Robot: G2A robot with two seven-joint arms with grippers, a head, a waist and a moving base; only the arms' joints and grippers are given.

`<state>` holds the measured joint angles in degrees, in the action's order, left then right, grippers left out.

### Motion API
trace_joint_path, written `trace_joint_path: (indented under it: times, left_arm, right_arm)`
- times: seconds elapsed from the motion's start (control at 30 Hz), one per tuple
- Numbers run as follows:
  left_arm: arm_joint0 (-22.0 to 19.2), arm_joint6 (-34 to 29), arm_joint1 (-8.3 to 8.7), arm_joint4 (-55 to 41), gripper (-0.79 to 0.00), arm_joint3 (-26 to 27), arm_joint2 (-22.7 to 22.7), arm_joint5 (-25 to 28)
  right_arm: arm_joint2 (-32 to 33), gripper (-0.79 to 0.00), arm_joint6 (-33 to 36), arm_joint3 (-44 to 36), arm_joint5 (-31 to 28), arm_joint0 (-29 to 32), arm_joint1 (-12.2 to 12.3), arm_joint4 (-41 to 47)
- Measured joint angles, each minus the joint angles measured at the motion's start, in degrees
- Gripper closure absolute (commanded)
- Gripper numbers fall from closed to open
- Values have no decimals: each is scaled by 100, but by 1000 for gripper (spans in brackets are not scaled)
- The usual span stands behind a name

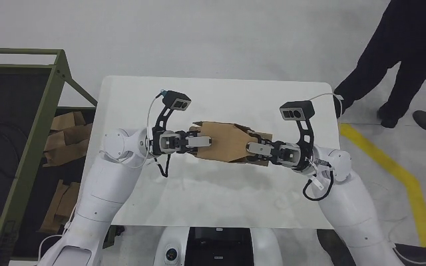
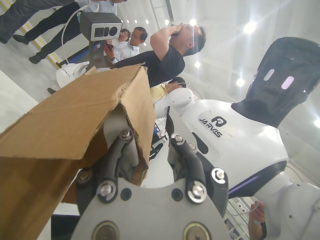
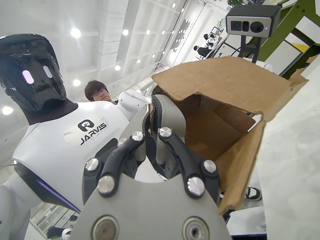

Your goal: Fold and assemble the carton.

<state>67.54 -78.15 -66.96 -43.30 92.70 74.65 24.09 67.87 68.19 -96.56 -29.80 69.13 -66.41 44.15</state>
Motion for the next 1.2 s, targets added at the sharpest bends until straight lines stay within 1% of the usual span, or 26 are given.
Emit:
trace_joint_path:
  times: [0.07, 0.1, 0.13, 0.2, 0.23, 0.43, 0.53, 0.63, 0.8, 0.83, 0.87, 0.9, 0.93, 0.97, 1.03, 1.2]
  left_arm:
    - [-3, -5, 4, 2, -185, -2, -3, -4]
    - [-5, -6, 6, 2, -145, -4, -6, -9]
    - [-7, -8, 8, 1, -139, -5, -8, -14]
    - [-12, -17, 11, -3, -157, -6, -18, -18]
    - [-14, -22, 12, -8, -145, -7, -25, -19]
    - [-26, -44, 19, -21, -142, -25, -64, -14]
    - [-34, -53, 23, -20, -102, -37, -74, -10]
    - [-38, -56, 28, -20, -9, -45, -80, -2]
    - [-38, -41, 35, -30, 0, -52, -87, 15]
    - [-37, -35, 36, -31, 0, -51, -89, 22]
    - [-35, -27, 37, -33, 0, -50, -90, 33]
    - [-33, -18, 38, -34, 0, -50, -91, 42]
    - [-30, -5, 38, -36, 0, -48, -91, 55]
    - [-25, 16, 39, -37, 0, -47, -91, 73]
    - [-19, 52, 41, -26, 0, -43, -88, 97]
    - [-10, 137, 47, 37, 0, -34, -88, 126]
  right_arm:
    - [-1, 0, 10, 0, 10, -6, -1, -11]
    - [-3, 0, 16, 0, 16, -10, -2, -14]
    - [-6, 0, 21, 0, 20, -14, -3, -18]
    - [-14, 0, 26, 6, 25, -24, -6, -32]
    - [-19, 0, 27, 10, 26, -28, -7, -40]
    - [-44, 0, 30, 37, 45, -60, -16, -89]
    - [-48, 0, 27, 48, 51, -64, -19, -97]
    - [-47, 0, 31, 48, 59, -67, -20, -111]
    - [-41, 0, 41, 51, 82, -70, -21, -134]
    - [-39, -28, 40, 51, 83, -70, -21, -140]
    - [-35, -145, 31, 52, 82, -69, -21, -152]
    - [-32, -222, 21, 51, 80, -68, -21, -163]
    - [-28, -240, 9, 49, 78, -65, -21, -174]
    - [-19, -283, -6, 43, 75, -63, -21, -183]
    - [3, -326, -23, 29, 68, -54, -19, -191]
    - [85, -360, -45, -70, 52, 10, -6, -211]
